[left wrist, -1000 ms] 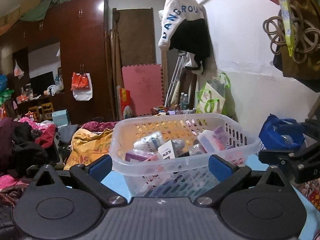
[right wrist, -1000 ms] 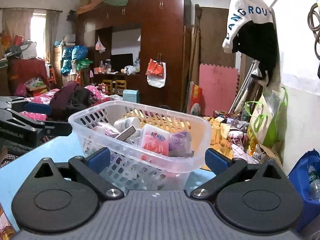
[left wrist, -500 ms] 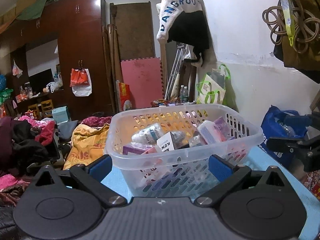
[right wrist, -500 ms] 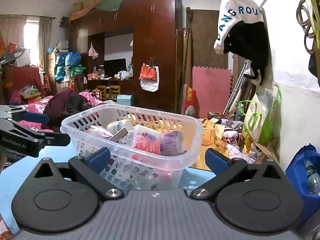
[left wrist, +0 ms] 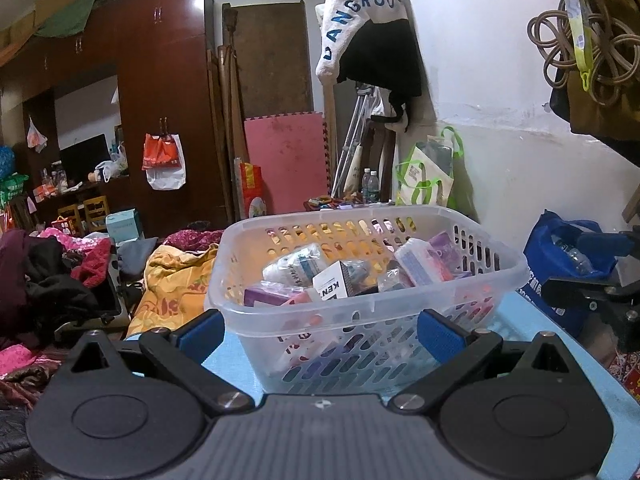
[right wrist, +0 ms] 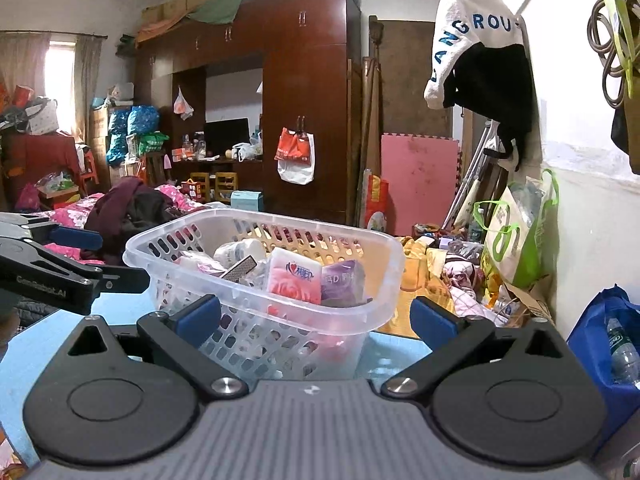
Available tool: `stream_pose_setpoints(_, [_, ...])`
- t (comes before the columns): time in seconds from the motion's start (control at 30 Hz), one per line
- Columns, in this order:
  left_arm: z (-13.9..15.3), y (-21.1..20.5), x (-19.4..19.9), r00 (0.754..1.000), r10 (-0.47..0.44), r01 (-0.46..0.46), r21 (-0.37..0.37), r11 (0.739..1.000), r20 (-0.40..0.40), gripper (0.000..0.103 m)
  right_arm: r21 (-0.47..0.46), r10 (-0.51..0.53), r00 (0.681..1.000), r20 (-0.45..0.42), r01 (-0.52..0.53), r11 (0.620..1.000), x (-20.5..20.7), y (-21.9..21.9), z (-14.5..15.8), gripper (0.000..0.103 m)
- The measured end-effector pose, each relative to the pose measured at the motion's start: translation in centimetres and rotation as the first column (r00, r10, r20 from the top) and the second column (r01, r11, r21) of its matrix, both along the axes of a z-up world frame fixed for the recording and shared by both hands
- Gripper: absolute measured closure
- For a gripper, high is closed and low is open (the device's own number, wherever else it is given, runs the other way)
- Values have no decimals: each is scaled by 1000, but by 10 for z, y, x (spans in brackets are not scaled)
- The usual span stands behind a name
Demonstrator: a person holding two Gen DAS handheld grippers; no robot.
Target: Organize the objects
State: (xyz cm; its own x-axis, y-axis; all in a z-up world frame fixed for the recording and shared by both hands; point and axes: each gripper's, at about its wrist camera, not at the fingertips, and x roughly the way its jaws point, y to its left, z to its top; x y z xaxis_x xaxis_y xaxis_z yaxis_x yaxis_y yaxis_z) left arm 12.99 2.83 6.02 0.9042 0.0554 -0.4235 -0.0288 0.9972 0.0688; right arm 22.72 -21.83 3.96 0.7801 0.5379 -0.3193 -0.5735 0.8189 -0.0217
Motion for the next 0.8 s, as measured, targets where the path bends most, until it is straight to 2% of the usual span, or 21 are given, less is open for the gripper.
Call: stream_pose_setpoints(0.8, [-2, -8, 2, 1000, -28, 28, -1, 1000, -10, 0, 18, 5, 1000, -17, -5, 1000, -3, -3, -3, 0])
